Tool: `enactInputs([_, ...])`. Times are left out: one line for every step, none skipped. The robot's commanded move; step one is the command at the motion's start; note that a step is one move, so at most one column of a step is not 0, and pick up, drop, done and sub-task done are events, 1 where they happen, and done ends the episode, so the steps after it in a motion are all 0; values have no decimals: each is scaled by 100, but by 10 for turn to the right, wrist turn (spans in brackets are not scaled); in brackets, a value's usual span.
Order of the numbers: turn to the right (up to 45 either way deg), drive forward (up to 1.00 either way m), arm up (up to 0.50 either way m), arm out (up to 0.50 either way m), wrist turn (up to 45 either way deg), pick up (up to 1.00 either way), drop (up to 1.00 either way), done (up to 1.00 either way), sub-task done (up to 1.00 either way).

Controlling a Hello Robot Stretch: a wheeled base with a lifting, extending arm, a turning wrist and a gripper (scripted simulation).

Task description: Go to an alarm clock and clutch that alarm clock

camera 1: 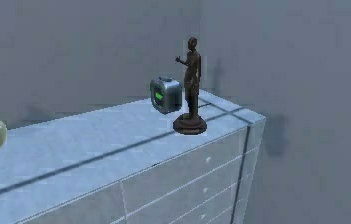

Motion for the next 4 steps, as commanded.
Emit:
enactInputs([150, 0, 0, 0, 0, 0, 0, 0, 0])
enactInputs([0, 45, 0, 0, 0, 0, 0, 0, 0])
enactInputs([-450, 0, 0, 0, 0, 0, 0, 0, 0])
enactInputs([-450, 0, 0, 0, 0, 0, 0, 0, 0])
